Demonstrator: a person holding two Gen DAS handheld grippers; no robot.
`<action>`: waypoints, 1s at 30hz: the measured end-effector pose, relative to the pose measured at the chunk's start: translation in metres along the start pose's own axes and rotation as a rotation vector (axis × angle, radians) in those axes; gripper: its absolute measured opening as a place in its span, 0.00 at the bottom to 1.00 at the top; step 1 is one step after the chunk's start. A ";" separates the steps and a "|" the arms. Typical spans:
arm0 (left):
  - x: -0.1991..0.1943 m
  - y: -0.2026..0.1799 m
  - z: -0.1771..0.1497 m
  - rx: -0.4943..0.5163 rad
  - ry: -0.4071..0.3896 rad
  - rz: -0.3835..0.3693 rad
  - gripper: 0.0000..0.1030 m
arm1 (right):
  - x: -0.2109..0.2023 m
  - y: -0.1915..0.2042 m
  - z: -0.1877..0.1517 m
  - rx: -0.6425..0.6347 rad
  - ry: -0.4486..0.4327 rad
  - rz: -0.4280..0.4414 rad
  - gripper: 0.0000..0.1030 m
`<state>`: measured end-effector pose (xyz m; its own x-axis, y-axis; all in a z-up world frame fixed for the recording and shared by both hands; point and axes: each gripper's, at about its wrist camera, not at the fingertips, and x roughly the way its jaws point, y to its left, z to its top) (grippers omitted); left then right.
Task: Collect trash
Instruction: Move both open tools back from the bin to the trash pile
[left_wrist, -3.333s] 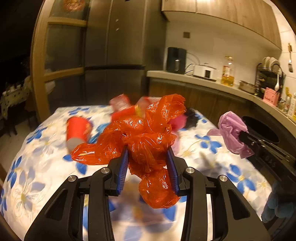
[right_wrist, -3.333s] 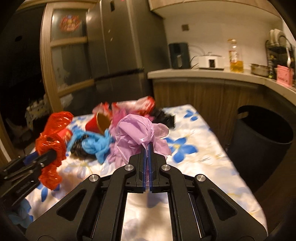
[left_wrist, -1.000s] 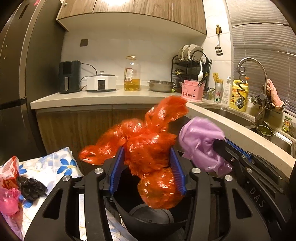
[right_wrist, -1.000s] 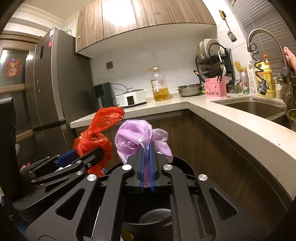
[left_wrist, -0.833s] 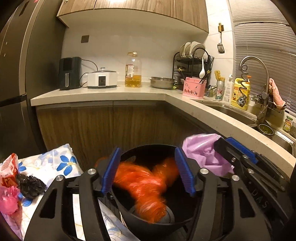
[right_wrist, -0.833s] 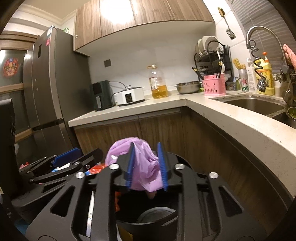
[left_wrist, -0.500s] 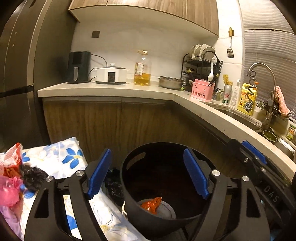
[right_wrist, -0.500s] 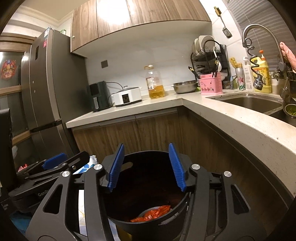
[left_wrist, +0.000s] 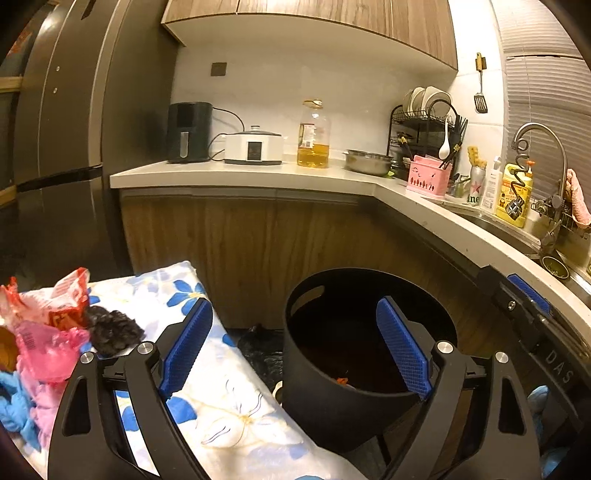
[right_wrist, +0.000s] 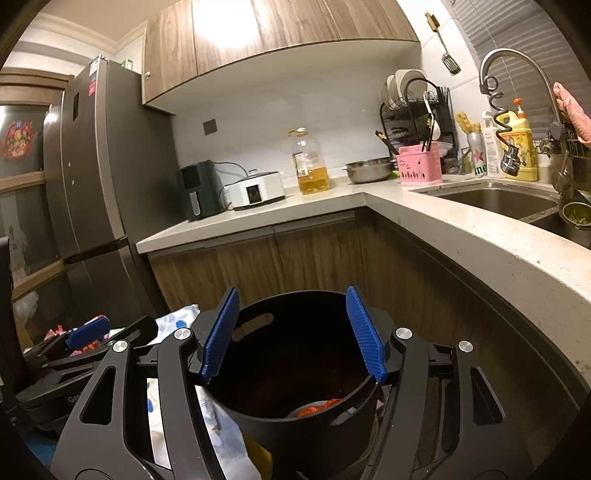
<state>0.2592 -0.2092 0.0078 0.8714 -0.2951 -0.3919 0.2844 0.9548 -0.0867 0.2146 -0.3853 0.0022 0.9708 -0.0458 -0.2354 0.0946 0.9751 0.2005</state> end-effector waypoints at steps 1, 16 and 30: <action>-0.004 0.001 0.000 -0.001 -0.004 0.008 0.85 | -0.002 0.002 0.000 -0.005 0.000 0.002 0.60; -0.069 0.026 -0.019 -0.028 -0.037 0.113 0.86 | -0.055 0.035 -0.012 -0.050 -0.001 0.071 0.62; -0.112 0.078 -0.048 -0.098 -0.034 0.217 0.86 | -0.069 0.078 -0.035 -0.069 0.043 0.146 0.66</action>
<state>0.1649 -0.1002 0.0013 0.9212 -0.0817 -0.3805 0.0498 0.9944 -0.0929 0.1471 -0.2981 0.0007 0.9627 0.1052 -0.2492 -0.0636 0.9835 0.1696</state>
